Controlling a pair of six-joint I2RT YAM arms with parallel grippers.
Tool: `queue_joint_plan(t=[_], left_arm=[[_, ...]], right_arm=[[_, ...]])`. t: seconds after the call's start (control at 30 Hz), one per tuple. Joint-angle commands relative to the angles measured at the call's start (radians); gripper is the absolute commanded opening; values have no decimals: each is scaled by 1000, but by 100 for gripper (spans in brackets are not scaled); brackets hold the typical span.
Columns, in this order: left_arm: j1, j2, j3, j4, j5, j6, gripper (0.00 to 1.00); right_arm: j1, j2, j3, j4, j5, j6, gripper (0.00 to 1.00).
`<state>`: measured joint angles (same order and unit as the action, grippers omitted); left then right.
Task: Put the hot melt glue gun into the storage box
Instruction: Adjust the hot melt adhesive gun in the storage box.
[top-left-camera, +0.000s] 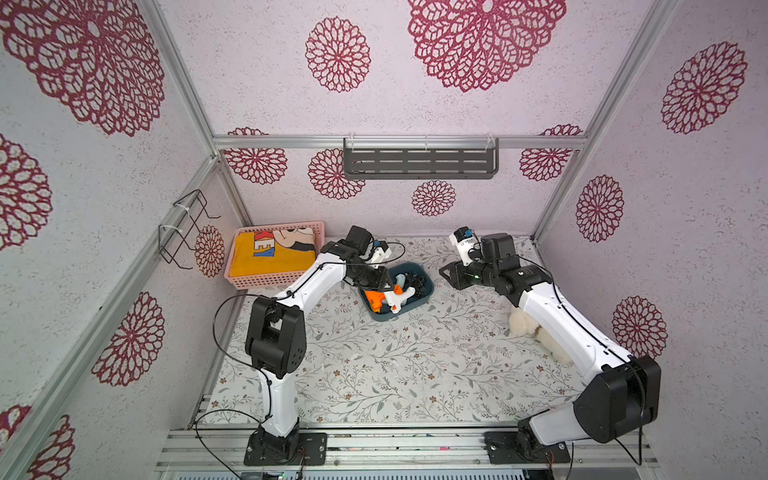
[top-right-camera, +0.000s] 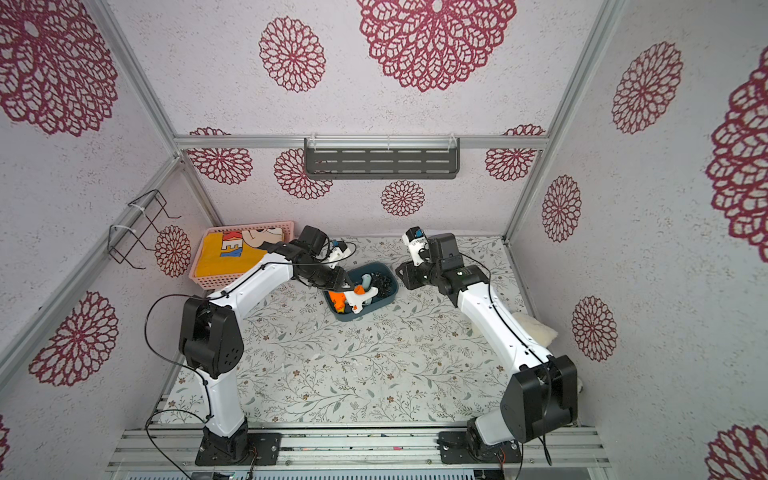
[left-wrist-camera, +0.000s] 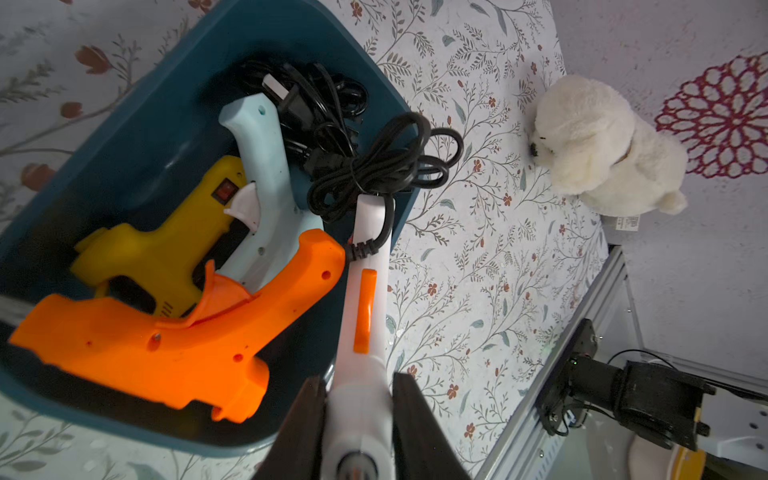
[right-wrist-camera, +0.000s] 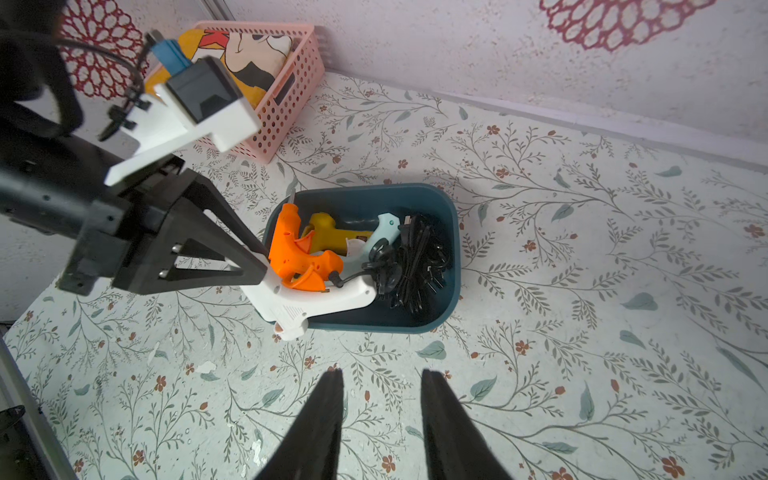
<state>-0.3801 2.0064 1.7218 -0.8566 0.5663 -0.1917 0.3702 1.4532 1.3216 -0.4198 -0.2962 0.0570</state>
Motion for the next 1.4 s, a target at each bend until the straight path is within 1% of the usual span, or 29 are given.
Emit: queue_joint_plan(t=[0.0, 0.1, 0.2, 0.33, 0.43, 0.5, 0.57, 0.7, 0.83, 0.87, 0.9, 0.97, 1.03, 1.07, 1.2, 1.27, 1.37], left_arm=[[51, 48, 4, -7, 116, -45, 14], [81, 48, -44, 74, 125, -92, 14], [104, 42, -85, 187, 174, -166, 14], [104, 47, -89, 290, 246, -248, 14], [102, 52, -131, 438, 300, -355, 14], [100, 58, -155, 509, 317, -408, 14], [102, 67, -174, 533, 305, -428, 15], [114, 79, -223, 519, 225, -408, 15], [120, 74, -245, 457, 136, -334, 20], [120, 75, -233, 418, 108, -304, 22], [120, 75, -225, 378, 82, -278, 29], [120, 64, -223, 326, 26, -233, 35], [118, 47, -225, 280, -33, -194, 48], [117, 35, -227, 260, -59, -175, 52], [119, -31, -244, 227, -146, -137, 63], [116, -84, -240, 226, -164, -135, 65], [115, -119, -218, 215, -184, -139, 68]], right_arm=[[2, -5, 28, 13, -17, 17, 37], [2, -7, 27, 13, -15, 18, 37], [2, -7, 28, 9, -13, 18, 37], [2, -6, 27, 5, -11, 18, 36], [2, -1, 31, 7, -11, 18, 36], [2, 5, 37, 7, -10, 18, 36], [2, 10, 41, 9, -13, 20, 36], [2, 15, 44, 13, -17, 23, 36], [2, 15, 42, 13, -20, 24, 36], [2, 16, 41, 13, -20, 24, 36], [1, 15, 40, 11, -20, 22, 36], [2, 15, 38, 12, -20, 21, 36], [2, 16, 36, 9, -18, 21, 37], [2, 15, 37, 10, -18, 21, 37], [2, 15, 31, 10, -18, 22, 38], [1, 15, 30, 12, -18, 22, 37], [1, 16, 28, 16, -20, 23, 38]])
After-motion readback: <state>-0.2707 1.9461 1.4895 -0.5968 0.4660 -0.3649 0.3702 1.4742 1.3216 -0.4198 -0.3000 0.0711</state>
